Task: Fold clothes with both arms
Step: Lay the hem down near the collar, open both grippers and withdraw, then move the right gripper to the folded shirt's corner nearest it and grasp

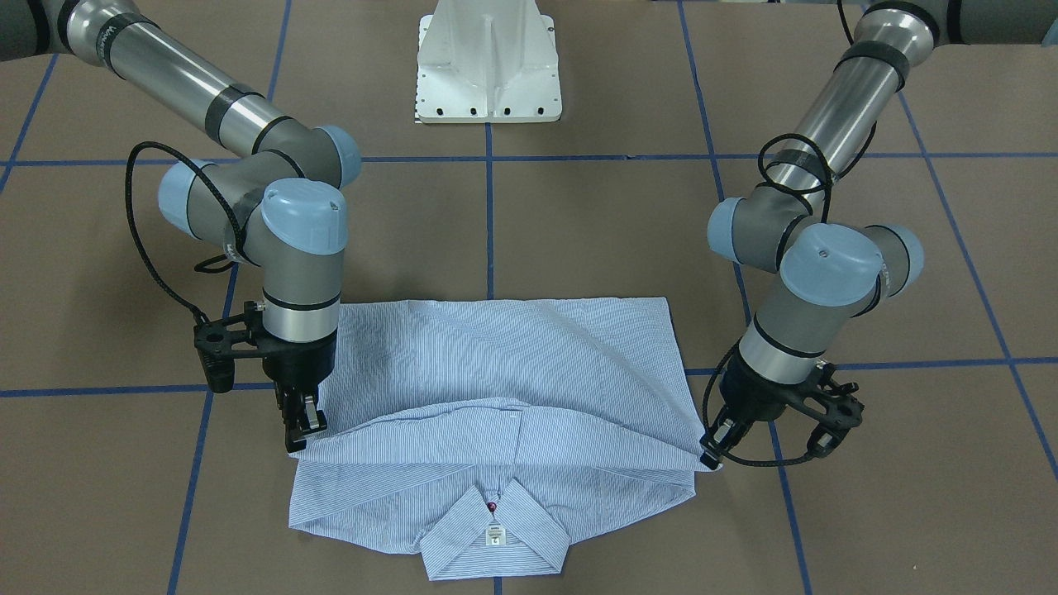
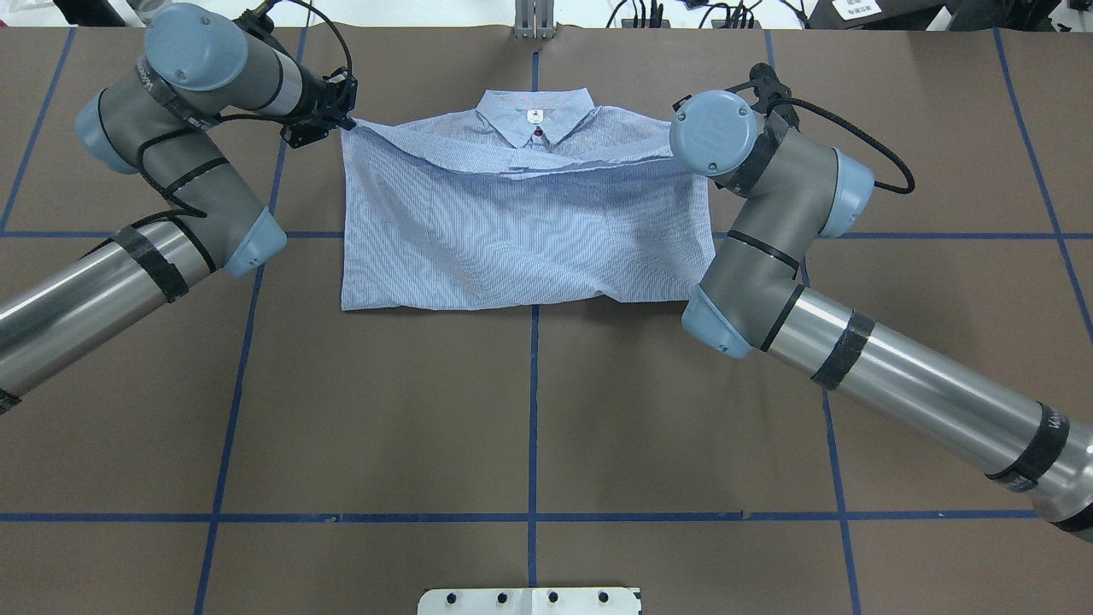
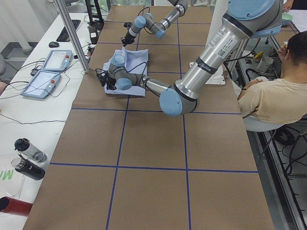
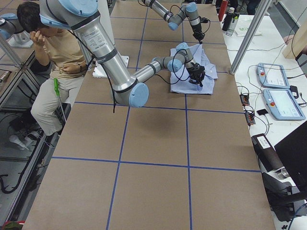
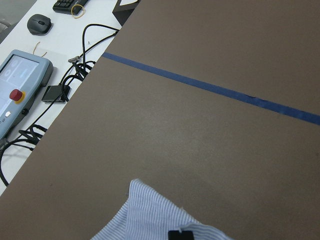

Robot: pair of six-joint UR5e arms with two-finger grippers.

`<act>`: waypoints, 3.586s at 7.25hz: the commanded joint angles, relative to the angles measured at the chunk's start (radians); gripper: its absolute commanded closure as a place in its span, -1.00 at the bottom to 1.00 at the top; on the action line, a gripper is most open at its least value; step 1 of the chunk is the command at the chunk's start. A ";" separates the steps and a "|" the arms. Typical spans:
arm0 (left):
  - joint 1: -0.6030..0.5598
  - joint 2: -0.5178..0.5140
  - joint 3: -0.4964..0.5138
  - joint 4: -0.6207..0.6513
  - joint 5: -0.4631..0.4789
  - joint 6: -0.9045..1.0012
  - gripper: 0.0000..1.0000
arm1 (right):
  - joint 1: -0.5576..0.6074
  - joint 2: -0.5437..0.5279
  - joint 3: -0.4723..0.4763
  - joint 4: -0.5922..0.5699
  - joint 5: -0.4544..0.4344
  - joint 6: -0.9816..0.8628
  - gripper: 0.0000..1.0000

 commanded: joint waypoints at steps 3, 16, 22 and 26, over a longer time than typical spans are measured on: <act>0.039 -0.016 0.047 -0.023 0.068 0.002 0.80 | 0.008 0.006 -0.054 0.040 -0.001 -0.012 1.00; 0.005 0.162 -0.238 -0.035 -0.019 0.116 0.08 | -0.168 -0.379 0.450 0.069 0.079 0.104 -0.23; -0.006 0.180 -0.236 -0.035 -0.024 0.170 0.09 | -0.217 -0.380 0.405 0.075 0.043 0.102 -0.28; -0.004 0.180 -0.236 -0.035 -0.024 0.169 0.09 | -0.222 -0.373 0.390 0.074 0.042 0.106 0.95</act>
